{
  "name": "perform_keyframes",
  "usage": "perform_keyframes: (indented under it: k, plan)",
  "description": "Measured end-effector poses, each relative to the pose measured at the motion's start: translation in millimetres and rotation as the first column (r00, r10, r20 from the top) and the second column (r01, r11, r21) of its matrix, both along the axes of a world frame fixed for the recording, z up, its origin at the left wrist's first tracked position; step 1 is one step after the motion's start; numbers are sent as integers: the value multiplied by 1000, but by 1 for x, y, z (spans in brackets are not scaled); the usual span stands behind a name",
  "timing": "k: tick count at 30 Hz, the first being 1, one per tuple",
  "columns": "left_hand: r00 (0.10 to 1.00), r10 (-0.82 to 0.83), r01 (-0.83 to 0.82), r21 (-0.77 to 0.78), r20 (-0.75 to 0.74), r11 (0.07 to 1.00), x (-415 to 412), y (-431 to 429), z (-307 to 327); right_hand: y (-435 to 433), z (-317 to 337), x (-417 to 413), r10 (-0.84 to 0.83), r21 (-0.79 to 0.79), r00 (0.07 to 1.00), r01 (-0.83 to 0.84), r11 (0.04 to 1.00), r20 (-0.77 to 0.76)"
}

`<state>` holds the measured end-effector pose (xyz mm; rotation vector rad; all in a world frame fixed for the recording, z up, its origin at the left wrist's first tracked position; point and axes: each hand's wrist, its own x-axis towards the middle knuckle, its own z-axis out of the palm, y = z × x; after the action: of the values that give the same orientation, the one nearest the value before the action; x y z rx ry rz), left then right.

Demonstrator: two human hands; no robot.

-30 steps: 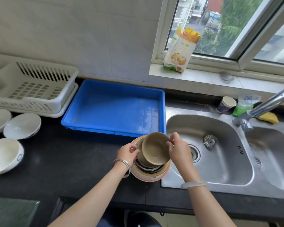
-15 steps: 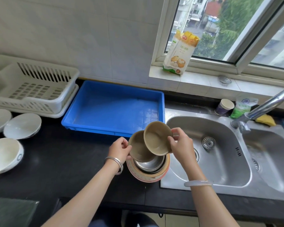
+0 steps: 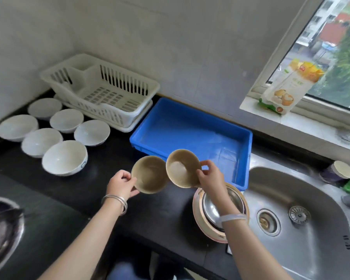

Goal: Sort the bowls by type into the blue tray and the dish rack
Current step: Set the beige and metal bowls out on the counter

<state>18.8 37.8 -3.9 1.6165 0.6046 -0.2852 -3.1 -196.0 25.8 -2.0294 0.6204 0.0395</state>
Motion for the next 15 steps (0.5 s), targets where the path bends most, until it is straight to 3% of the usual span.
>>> perform_keyframes:
  k: [7, 15]
  plan:
    - [955, 273, -278, -32, -117, 960, 2, 69, -25, 71, -24, 55, 130, 91, 986, -121, 988, -102]
    - [903, 396, -409, -51, -165, 911, 18, 114, -46, 143, -51, 111, 142, 206, 966, -98, 974, -214]
